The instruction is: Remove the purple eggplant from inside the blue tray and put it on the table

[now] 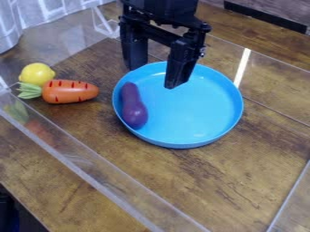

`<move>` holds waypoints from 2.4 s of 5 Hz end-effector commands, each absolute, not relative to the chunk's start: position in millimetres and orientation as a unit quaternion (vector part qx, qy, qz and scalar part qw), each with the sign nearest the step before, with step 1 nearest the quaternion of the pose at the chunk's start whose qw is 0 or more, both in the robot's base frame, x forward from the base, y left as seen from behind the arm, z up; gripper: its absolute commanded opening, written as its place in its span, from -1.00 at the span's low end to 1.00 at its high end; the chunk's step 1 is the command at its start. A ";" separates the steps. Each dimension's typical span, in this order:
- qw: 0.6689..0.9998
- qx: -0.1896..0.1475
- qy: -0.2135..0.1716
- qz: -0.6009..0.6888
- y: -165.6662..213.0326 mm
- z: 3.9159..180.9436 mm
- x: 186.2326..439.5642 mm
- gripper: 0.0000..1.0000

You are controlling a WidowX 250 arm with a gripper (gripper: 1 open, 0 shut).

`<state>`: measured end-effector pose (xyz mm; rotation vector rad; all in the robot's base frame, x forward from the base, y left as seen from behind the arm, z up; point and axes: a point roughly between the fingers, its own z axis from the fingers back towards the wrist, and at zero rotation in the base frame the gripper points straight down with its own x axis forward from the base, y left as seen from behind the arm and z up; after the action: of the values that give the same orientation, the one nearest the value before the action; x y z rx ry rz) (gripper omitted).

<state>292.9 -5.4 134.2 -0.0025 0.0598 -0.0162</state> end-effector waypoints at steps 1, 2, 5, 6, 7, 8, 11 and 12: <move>0.999 0.000 0.034 -0.006 -3.6 128.2 293.3 1.00; 0.999 0.002 0.037 -0.004 -0.7 121.6 294.0 1.00; 0.999 0.008 0.043 -0.005 10.3 105.5 298.2 1.00; 0.999 0.010 0.045 -0.009 14.2 99.5 299.9 1.00; 0.999 0.012 0.047 -0.012 16.3 93.2 301.2 1.00; 0.999 0.015 0.049 -0.016 18.7 86.0 303.0 1.00; 0.998 0.021 0.048 -0.030 23.4 63.1 310.9 1.00; 0.998 0.022 0.048 -0.032 24.4 60.1 313.0 -1.00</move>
<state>311.5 21.1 55.7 0.0438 0.1118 -0.0657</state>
